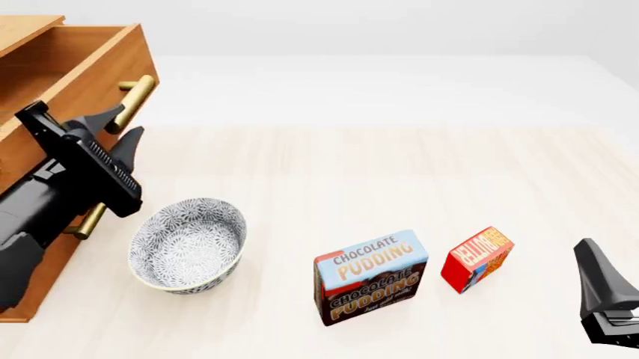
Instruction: Put the butter at the back in the top drawer of the cabinet and close it.
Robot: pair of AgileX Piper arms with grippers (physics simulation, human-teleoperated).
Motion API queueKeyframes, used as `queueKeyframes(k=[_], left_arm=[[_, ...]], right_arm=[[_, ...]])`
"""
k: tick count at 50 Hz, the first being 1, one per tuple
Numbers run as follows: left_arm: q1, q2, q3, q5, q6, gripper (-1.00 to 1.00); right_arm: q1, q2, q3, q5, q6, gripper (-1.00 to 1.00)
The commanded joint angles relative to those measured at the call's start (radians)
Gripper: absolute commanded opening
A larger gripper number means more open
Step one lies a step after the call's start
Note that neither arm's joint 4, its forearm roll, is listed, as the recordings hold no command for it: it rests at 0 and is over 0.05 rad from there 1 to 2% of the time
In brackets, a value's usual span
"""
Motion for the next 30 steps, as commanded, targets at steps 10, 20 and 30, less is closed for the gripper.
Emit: queueKeyframes(k=[10, 20, 30], left_arm=[[-0.006, 0.101, 0.037, 0.110, -0.022, -1.00], [-0.001, 0.099, 0.046, 0.111, -0.022, -1.00], [-0.031, 0.100, 0.038, 0.115, -0.030, 1.00]], right_arm=[[0.000, 0.000, 0.000, 0.000, 0.000, 1.00], [0.000, 0.000, 0.000, 0.000, 0.000, 1.00], [0.000, 0.000, 0.000, 0.000, 0.000, 1.00]])
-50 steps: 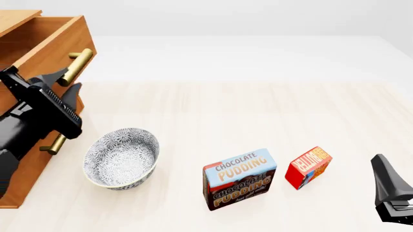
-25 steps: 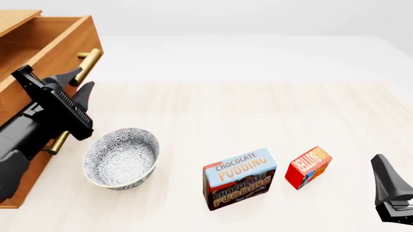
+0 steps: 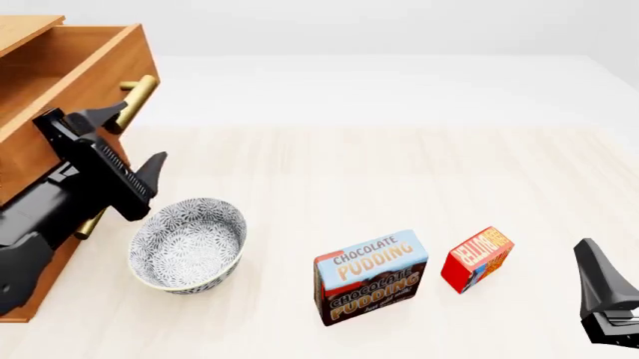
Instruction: Put the butter at the back in the top drawer of the cabinet and close it.
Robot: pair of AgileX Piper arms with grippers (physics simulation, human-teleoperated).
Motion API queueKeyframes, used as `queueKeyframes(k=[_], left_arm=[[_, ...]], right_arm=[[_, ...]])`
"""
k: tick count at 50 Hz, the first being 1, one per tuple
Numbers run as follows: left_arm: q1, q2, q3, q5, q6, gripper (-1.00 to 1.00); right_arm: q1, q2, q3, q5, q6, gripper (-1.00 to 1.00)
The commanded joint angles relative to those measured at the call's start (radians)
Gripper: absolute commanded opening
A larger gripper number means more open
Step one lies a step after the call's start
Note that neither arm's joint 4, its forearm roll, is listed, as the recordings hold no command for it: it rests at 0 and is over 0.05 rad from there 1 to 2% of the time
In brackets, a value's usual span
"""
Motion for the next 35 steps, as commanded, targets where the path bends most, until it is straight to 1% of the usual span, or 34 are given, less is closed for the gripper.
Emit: queueKeyframes(k=[1, 3, 10, 15, 35], left_arm=[[-0.010, 0.069, 0.039, 0.089, -0.028, 1.00], [-0.021, 0.064, 0.021, 0.119, -0.048, 1.00], [-0.029, 0.051, 0.022, 0.127, -0.052, 1.00], [-0.034, 0.029, 0.010, 0.154, -0.061, 1.00], [-0.078, -0.191, -0.043, 0.387, -0.134, 1.00]], right_arm=[[0.000, 0.000, 0.000, 0.000, 0.000, 1.00], [0.000, 0.000, 0.000, 0.000, 0.000, 1.00], [0.000, 0.000, 0.000, 0.000, 0.000, 1.00], [0.000, 0.000, 0.000, 0.000, 0.000, 1.00], [0.000, 0.000, 0.000, 0.000, 0.000, 1.00]])
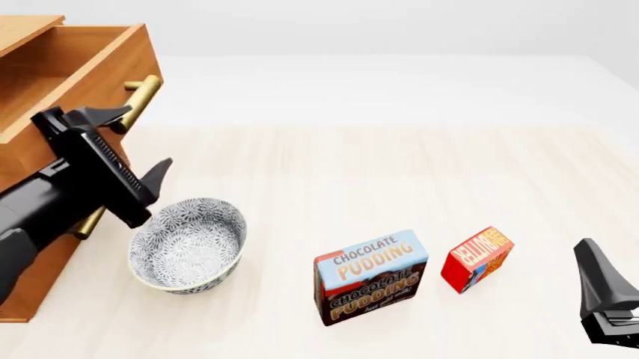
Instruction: Put the butter at the back in the top drawer of the cabinet and close it.
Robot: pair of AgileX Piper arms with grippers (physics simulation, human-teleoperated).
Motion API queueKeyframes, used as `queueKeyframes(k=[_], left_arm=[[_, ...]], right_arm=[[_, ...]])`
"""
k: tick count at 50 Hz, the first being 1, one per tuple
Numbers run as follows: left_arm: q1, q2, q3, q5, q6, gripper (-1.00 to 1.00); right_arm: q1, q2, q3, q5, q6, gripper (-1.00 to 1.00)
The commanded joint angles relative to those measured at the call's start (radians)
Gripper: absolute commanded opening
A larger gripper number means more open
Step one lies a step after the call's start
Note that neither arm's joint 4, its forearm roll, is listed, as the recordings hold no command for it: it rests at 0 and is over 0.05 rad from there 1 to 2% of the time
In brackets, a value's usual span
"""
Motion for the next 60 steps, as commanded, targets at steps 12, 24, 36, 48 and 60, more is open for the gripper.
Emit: queueKeyframes(k=[12, 24, 36, 48, 60], left_arm=[[-0.037, -0.179, -0.048, 0.260, -0.088, 1.00], [-0.049, -0.250, -0.092, 0.348, -0.109, 1.00], [-0.087, -0.246, -0.293, 0.594, -0.272, 1.00], [-0.088, -0.216, -0.491, 0.782, -0.417, 1.00], [-0.064, -0.145, -0.689, 0.983, -0.585, 1.00]], right_arm=[[0.000, 0.000, 0.000, 0.000, 0.000, 1.00], [0.000, 0.000, 0.000, 0.000, 0.000, 1.00], [0.000, 0.000, 0.000, 0.000, 0.000, 1.00], [0.000, 0.000, 0.000, 0.000, 0.000, 1.00], [0.000, 0.000, 0.000, 0.000, 0.000, 1.00]])
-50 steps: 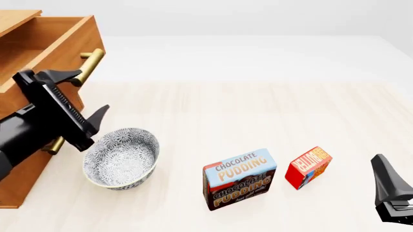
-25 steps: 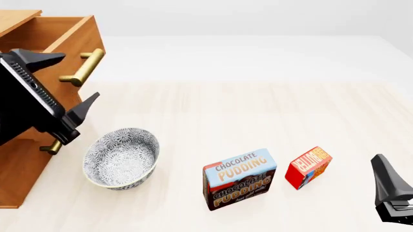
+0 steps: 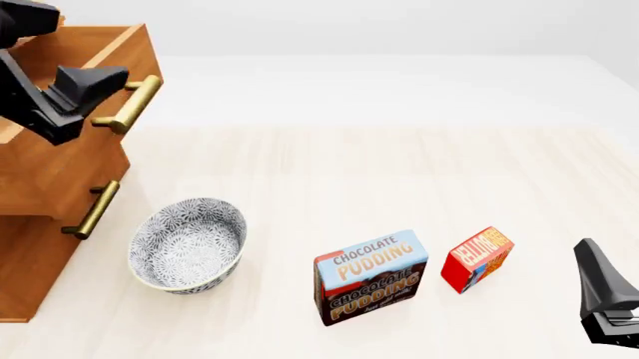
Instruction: Put the butter at the back in the top drawer of the cabinet and close it.
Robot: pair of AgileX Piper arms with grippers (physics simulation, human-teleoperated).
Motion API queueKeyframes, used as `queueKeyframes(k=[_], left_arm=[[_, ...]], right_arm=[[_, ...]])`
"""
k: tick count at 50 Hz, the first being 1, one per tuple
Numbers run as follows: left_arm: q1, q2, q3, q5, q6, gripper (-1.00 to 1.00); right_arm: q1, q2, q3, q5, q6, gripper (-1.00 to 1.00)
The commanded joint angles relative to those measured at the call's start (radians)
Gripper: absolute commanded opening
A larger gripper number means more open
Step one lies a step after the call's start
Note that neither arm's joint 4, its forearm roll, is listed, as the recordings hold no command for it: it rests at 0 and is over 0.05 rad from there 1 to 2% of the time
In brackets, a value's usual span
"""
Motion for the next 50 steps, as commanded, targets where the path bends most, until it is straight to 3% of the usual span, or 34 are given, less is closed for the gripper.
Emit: queueKeyframes(k=[1, 22, 24, 26, 28, 50], left_arm=[[0.005, 0.056, -0.175, 0.173, -0.149, 1.00], [-0.011, 0.204, -0.452, 0.409, -0.417, 1.00], [0.001, 0.199, -0.465, 0.420, -0.410, 1.00], [-0.048, 0.241, -0.500, 0.439, -0.483, 1.00], [-0.065, 0.257, -0.502, 0.456, -0.506, 1.00], [-0.030, 0.262, -0.635, 0.556, -0.582, 1.00]], right_arm=[[0.000, 0.000, 0.000, 0.000, 0.000, 1.00], [0.000, 0.000, 0.000, 0.000, 0.000, 1.00], [0.000, 0.000, 0.000, 0.000, 0.000, 1.00], [0.000, 0.000, 0.000, 0.000, 0.000, 1.00], [0.000, 0.000, 0.000, 0.000, 0.000, 1.00], [0.000, 0.000, 0.000, 0.000, 0.000, 1.00]])
